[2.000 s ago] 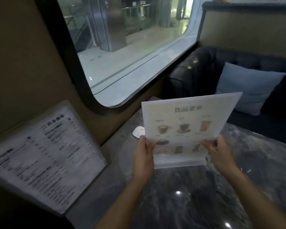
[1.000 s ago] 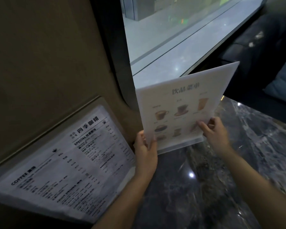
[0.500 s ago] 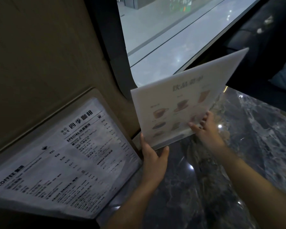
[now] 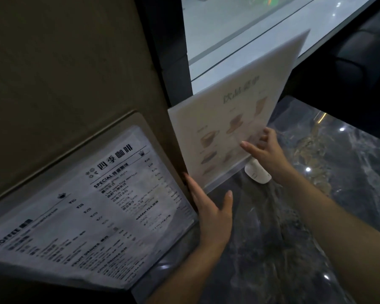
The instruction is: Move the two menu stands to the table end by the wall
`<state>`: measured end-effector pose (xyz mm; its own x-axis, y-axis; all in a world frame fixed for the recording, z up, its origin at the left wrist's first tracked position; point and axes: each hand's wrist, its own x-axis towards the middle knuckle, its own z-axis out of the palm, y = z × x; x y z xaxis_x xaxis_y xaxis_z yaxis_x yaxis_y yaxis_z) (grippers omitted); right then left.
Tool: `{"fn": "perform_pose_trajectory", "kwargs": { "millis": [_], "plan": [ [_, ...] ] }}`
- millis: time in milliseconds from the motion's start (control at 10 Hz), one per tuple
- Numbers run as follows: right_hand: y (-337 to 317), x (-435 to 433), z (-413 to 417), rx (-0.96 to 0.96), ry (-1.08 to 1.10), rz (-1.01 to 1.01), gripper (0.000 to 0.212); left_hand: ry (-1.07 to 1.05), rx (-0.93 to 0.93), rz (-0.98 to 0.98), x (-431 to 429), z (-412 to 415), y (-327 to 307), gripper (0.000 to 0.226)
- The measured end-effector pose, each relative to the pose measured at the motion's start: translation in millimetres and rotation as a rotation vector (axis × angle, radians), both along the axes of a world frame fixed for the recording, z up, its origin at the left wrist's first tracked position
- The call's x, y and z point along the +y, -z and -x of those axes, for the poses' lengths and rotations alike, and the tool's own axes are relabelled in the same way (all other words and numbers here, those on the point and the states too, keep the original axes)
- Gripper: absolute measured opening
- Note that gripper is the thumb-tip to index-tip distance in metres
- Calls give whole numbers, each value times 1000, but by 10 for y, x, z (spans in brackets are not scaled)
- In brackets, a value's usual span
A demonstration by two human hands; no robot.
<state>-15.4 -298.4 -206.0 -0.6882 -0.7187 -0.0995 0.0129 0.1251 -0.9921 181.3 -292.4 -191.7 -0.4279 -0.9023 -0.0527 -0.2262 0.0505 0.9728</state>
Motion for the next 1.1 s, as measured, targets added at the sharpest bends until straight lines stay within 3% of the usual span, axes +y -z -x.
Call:
{"fn": "perform_pose_trajectory", "kwargs": {
  "millis": [300, 600, 900, 1100],
  "plan": [
    [67, -36, 20, -7, -74, -32, 87, -4, -117, 115, 115, 60, 106, 100],
    [135, -58, 43, 17, -72, -45, 73, -19, -125, 90, 122, 88, 102, 99],
    [186, -49, 66, 27, -71, -39, 76, -13, -103, 68, 120, 55, 93, 98],
    [71, 11, 4, 74, -48, -49, 76, -53, -42, -111, 212, 73, 18, 97]
  ]
}}
